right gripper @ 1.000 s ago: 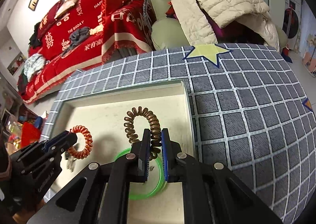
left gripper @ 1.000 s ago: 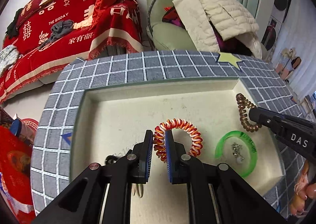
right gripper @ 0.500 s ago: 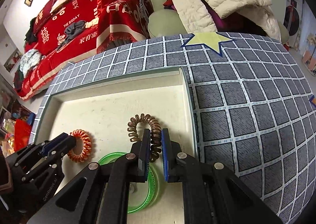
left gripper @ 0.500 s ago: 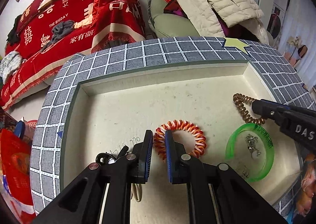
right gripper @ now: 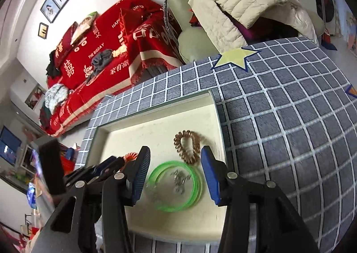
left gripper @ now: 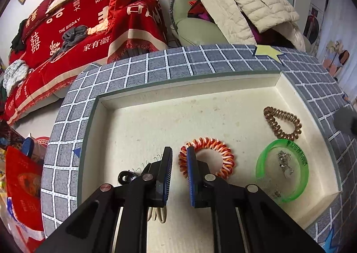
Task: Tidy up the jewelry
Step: 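Withdraw both tools from the tray toward the remaining jewelry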
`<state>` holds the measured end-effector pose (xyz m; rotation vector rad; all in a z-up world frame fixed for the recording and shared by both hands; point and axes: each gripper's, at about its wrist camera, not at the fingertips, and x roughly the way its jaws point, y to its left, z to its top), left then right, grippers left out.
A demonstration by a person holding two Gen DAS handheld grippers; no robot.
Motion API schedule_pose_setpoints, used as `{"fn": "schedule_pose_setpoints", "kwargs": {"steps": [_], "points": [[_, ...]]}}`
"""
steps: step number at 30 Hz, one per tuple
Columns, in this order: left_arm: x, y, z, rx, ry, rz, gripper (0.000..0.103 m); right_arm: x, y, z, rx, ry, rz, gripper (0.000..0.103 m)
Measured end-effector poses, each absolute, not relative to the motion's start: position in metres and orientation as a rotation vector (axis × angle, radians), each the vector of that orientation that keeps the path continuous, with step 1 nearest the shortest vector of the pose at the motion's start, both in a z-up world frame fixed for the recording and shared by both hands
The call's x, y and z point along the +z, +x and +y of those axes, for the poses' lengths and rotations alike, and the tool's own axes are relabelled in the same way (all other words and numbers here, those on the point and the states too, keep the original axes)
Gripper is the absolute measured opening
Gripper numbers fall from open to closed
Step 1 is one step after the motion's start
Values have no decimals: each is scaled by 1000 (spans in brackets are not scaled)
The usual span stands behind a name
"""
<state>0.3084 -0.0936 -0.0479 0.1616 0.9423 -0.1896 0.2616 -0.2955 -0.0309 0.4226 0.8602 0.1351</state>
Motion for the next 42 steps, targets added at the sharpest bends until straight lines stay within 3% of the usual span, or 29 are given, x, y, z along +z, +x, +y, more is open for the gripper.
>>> {"fn": "schedule_pose_setpoints", "kwargs": {"steps": [3,4,5,6,8,12,15,18,25,42], "points": [[-36,300,-89,-199,139,916,35,-25,245,-296,139,417,850,54],[-32,297,-88,-201,136,906,50,-24,239,-296,139,422,850,56],[-28,293,-86,-199,134,896,98,-23,234,-297,140,427,850,56],[-24,289,-83,-190,128,882,103,-22,228,-298,142,433,850,56],[-12,276,-78,-182,122,827,103,-20,217,-300,146,441,845,58],[0,253,-69,-203,120,808,103,-16,196,-300,156,438,833,79],[7,232,-59,-200,114,780,103,-13,176,-302,161,442,812,85],[8,213,-44,-196,80,786,103,-10,154,-302,165,439,780,103],[-7,175,-19,-188,22,841,103,-7,108,-297,154,423,701,103],[-58,130,4,-84,-32,987,103,-47,70,-273,117,204,933,103]]}}
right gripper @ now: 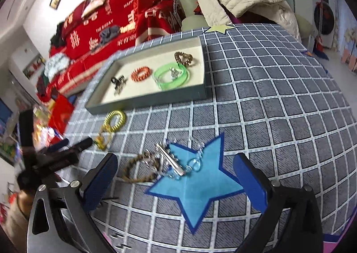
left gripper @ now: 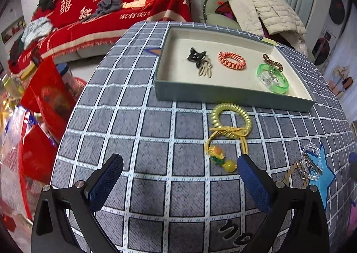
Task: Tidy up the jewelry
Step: 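Withdraw both tools from the tray toward the remaining jewelry, then grasp the silver clasp bracelet with the right tool while the left tool grasps the beaded charm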
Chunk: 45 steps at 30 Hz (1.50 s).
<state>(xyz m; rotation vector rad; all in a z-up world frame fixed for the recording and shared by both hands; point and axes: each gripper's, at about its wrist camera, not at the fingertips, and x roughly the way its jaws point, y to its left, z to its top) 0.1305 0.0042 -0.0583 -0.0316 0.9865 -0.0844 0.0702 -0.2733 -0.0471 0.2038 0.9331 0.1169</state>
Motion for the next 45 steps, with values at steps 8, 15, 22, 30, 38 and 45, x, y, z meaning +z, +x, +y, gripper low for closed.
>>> {"fn": "schedule_pose_setpoints", "kwargs": {"steps": [8,15,22,30,38,45], "points": [[-59,128,5,-70,-23,988,103,-58,75,-264,140,89,960,78],[-60,129,-2,-82,8,983,103,-68,82,-258,189,27,997,53],[-63,133,-8,-85,27,987,103,-78,93,-249,220,-25,1033,45],[-69,140,-15,-97,55,1000,103,-83,103,-233,257,-101,1060,34],[-73,143,-24,-135,79,1002,101,-86,104,-231,275,-126,1072,32],[-71,141,-30,-188,83,994,74,-87,104,-235,288,-94,1084,23]]}}
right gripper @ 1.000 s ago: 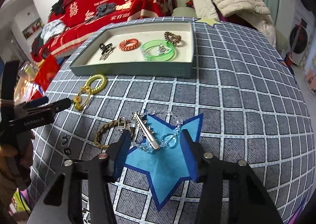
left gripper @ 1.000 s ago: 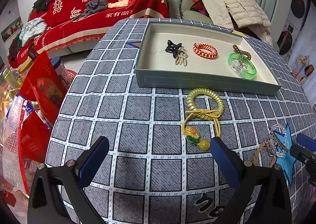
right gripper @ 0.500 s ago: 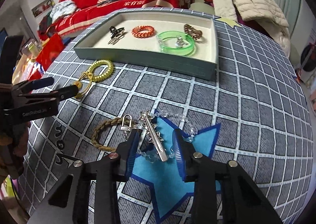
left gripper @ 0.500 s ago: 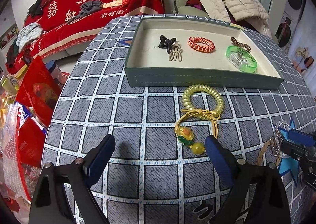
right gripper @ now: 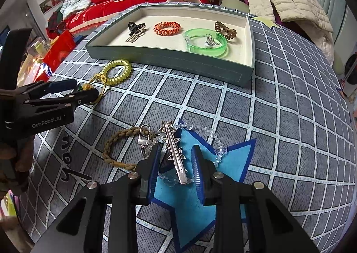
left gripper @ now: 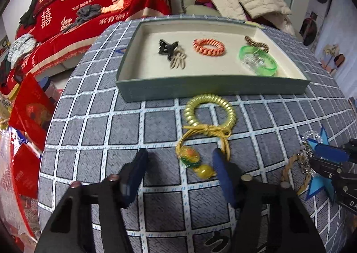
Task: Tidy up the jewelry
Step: 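Grasp the silver clasp bracelet with the right tool while the left tool grasps the beaded charm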
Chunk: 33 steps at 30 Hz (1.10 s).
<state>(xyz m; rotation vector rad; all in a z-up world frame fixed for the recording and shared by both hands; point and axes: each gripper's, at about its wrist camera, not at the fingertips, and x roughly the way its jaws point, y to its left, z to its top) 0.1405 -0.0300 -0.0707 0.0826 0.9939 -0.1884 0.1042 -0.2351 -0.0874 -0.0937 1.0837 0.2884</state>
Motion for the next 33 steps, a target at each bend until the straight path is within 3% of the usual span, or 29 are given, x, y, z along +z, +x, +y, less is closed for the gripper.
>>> {"fn": "schedule_pose_setpoints", "kwargs": {"steps": [2,4,33], "points": [[-69,138,-32,-212,89,987,48,-88,103,-235,281,-100,1082,19],[-68,136,-35,-230,104,984,40,-88,101,-234,273,-104,1078,19],[-23,120,-18,-305,8,892,40,-32,92,-291,256,375,845,19]]}}
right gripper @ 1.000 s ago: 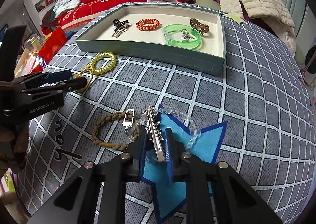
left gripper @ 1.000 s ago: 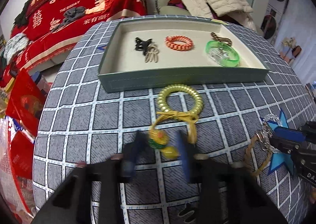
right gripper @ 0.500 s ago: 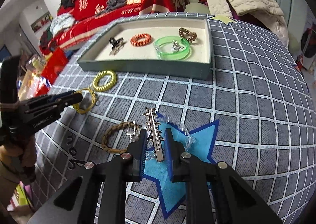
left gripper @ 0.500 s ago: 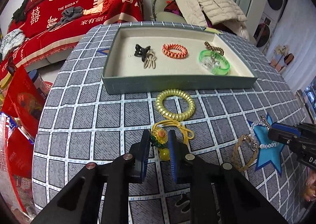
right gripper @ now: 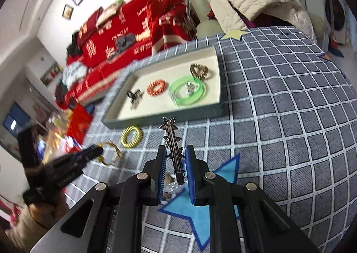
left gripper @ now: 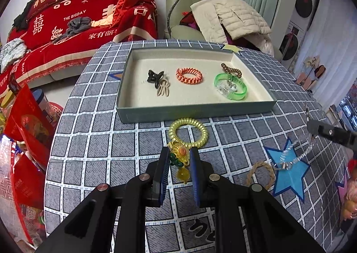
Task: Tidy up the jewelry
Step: 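Grasp the silver clasp bracelet with the right tool while the left tool grasps the beaded charm, then carry both held items into the tray and open both tools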
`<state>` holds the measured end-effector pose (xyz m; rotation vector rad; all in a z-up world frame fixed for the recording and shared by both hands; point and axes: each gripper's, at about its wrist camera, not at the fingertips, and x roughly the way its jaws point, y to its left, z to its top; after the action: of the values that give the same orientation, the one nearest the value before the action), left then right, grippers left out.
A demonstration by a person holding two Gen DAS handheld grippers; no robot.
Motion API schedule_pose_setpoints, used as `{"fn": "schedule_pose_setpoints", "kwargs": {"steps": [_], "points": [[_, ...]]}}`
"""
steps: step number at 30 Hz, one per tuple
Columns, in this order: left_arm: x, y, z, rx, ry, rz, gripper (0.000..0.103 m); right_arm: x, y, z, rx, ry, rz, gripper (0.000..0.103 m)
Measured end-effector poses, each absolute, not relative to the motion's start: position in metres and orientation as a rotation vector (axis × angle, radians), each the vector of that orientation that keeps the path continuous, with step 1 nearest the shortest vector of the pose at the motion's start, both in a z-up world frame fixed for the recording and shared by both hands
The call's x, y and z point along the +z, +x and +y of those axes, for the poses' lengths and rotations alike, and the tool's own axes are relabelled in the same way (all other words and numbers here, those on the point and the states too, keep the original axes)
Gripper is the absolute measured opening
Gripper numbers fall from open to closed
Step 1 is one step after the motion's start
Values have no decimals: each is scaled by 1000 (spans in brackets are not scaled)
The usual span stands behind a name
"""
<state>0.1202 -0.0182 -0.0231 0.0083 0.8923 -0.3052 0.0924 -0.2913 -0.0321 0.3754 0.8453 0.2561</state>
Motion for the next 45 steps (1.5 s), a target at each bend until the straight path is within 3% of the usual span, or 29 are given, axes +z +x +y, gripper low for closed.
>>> {"fn": "schedule_pose_setpoints", "kwargs": {"steps": [7,9,13,19,26,27,28,30,34,41,42,45], "points": [[-10,121,-19,-318,5,864,40,-13,93,-296,287,459,750,18],[-7,122,-18,-320,2,857,40,-10,95,-297,295,474,741,8],[-3,125,-16,-321,0,848,40,-8,99,-295,283,453,750,8],[-3,125,-13,-317,-5,847,40,-39,115,-287,249,341,932,10],[-6,125,-8,-313,-3,859,40,-77,103,-262,285,-22,1073,11],[-6,125,-8,-312,0,859,40,-76,100,-262,302,-54,1066,15],[-7,124,-8,-311,3,859,40,-74,98,-262,313,-92,1066,34],[-7,124,-7,-307,5,861,40,-71,95,-262,328,-144,1046,58],[-8,124,-6,-303,1,864,40,-66,90,-254,408,-246,1043,58],[-8,124,-10,-315,1,869,40,-85,96,-215,490,-530,1108,42],[-7,124,-10,-317,-1,869,40,-85,98,-211,499,-537,1107,38],[-6,124,-10,-323,-6,867,40,-86,99,-205,513,-515,1133,13]]}}
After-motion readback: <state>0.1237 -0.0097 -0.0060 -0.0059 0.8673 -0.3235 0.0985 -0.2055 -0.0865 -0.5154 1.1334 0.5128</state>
